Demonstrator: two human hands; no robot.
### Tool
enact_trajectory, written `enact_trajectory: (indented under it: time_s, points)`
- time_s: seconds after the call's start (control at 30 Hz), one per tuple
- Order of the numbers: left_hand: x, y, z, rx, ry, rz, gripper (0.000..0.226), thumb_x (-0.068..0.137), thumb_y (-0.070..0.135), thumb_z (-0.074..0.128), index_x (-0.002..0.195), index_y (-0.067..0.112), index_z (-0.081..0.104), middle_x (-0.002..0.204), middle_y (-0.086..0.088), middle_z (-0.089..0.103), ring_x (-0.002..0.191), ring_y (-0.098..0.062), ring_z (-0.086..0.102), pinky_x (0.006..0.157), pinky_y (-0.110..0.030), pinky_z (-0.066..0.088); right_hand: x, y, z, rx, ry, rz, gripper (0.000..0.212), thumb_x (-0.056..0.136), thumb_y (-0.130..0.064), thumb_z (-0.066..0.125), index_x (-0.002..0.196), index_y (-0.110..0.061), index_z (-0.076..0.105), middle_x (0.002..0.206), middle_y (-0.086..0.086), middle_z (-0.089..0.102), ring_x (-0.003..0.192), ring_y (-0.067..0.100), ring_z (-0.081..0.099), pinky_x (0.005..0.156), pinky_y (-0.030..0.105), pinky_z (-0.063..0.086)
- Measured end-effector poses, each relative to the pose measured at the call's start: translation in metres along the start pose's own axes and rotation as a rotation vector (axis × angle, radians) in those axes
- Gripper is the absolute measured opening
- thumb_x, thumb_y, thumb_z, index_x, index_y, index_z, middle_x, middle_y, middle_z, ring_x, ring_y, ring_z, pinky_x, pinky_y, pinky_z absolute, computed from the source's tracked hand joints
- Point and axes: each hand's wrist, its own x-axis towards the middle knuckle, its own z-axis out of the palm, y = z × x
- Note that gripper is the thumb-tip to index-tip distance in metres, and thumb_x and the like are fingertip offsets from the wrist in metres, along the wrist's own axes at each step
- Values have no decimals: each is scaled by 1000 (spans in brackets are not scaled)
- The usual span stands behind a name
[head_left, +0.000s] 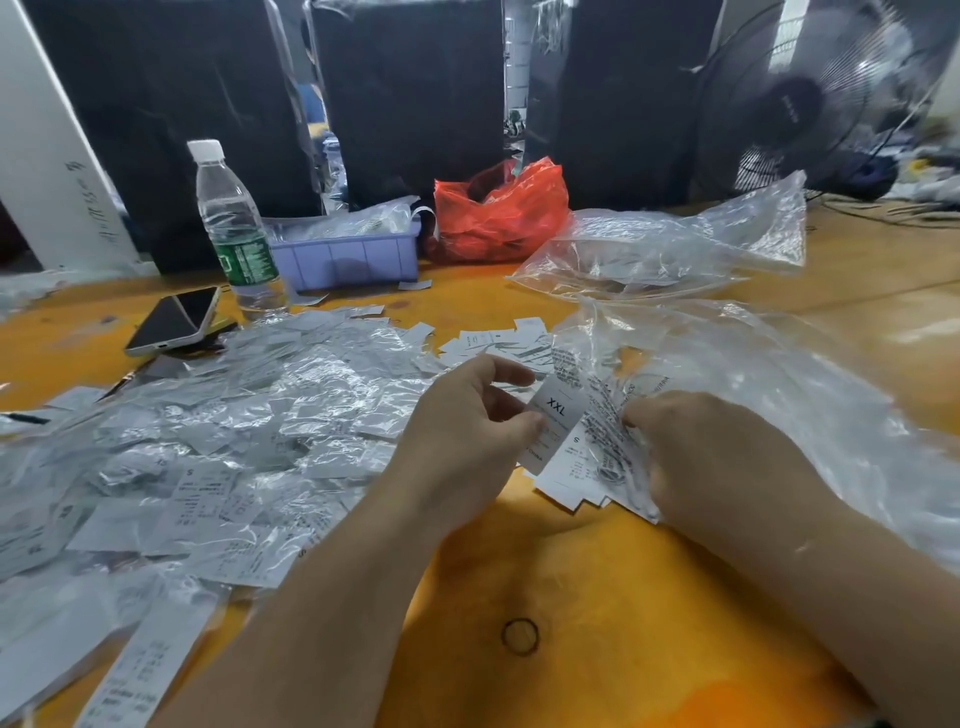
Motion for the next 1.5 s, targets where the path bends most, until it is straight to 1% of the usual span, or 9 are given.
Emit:
enact_trajectory:
  time_s: [0.37, 0.47, 0.63, 0.77, 0.9, 1.0, 1.17, 1.37, 1.5]
  points:
    - [-1, 3, -3, 39, 64, -2, 26, 89, 16, 65, 106, 34, 59, 85, 4, 72, 74, -15, 67, 62, -38, 56, 4, -3, -4, 223, 377, -116, 35, 76, 18, 56, 101, -3, 69, 93, 13, 68, 76, 36, 66, 64, 46, 58]
    - [-1, 7, -9, 27, 144, -19, 29, 90, 12, 58, 104, 37, 57, 84, 3, 69, 72, -20, 67, 62, -46, 56, 9, -11, -12, 499, 530, -199, 31, 80, 13, 67, 102, -9, 72, 93, 0, 70, 77, 13, 68, 69, 24, 59]
    - [-3, 11, -14, 2, 231, -39, 29, 83, 4, 49, 79, 25, 68, 72, 13, 66, 54, -3, 57, 58, -47, 56, 29, -30, -24, 1212, 309, -43, 23, 81, 2, 73, 93, -17, 70, 85, 0, 72, 75, 11, 71, 65, 19, 57]
    - [3, 16, -19, -120, 305, -149, 27, 81, 28, 49, 66, 20, 71, 67, 6, 67, 60, -12, 60, 61, -38, 54, 55, -49, -29, 1538, 118, 4, 25, 80, 12, 67, 93, -9, 67, 90, 12, 67, 82, 23, 70, 69, 25, 57]
    - [5, 16, -22, -218, 254, -156, 43, 82, 51, 48, 77, 13, 69, 66, 4, 63, 65, -16, 59, 60, -36, 50, 73, -61, -26, 1759, -14, 20, 26, 81, 16, 60, 97, -3, 64, 89, 15, 63, 79, 22, 68, 67, 25, 57]
    - [2, 13, -22, -194, 227, -90, 30, 85, 47, 58, 81, 20, 71, 62, 12, 64, 64, -6, 61, 63, -34, 52, 75, -62, -18, 1886, -67, 50, 27, 83, 20, 54, 102, 2, 60, 89, 17, 59, 75, 22, 67, 67, 26, 59]
    - [1, 10, -22, -168, 244, -29, 16, 89, 24, 67, 73, 24, 68, 65, 12, 64, 64, -5, 59, 65, -31, 51, 74, -53, -13, 1898, -115, 88, 24, 84, 18, 53, 100, 3, 60, 87, 19, 60, 71, 22, 66, 70, 32, 61]
    - [0, 10, -26, -144, 272, -8, 11, 85, 29, 73, 78, 22, 69, 65, 13, 59, 68, -9, 59, 67, -36, 54, 72, -47, -7, 1594, -343, 69, 11, 85, -1, 64, 95, -2, 68, 70, 7, 61, 59, 14, 56, 52, 25, 48]
    - [0, 9, -27, -177, 276, -9, 8, 86, 26, 72, 82, 20, 69, 64, 13, 62, 66, -4, 60, 65, -30, 54, 73, -46, -5, 1599, -308, 50, 4, 84, -6, 67, 81, -6, 69, 61, 4, 58, 52, 12, 50, 50, 24, 45]
